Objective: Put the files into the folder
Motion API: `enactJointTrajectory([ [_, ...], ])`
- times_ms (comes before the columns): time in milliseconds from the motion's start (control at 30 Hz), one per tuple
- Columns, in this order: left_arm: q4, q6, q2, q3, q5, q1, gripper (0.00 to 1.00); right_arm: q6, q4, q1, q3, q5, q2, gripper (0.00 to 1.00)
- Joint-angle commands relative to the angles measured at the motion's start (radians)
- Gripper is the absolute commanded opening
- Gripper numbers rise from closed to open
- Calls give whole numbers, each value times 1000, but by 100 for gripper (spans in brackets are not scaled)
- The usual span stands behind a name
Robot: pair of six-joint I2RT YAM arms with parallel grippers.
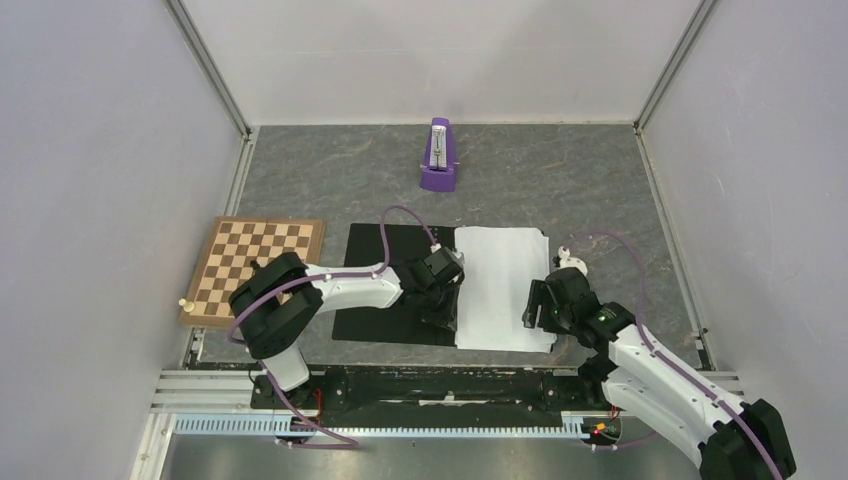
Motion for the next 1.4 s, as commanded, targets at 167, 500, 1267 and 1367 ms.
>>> enactJointTrajectory([
  [167,-1,-20,10,29,-3,-20,3,52,-5,56,42,26,22,69],
  [500,-123,46,-70,83,-108,38,7,-15,-48,41,158,186,59,98],
  [1267,-129,105,374,553,-60,382,6,-63,757,-435,206,-115,574,67],
  [1367,-135,103,406,581,-61,382,3,-57,798,-442,209,-160,615,60],
])
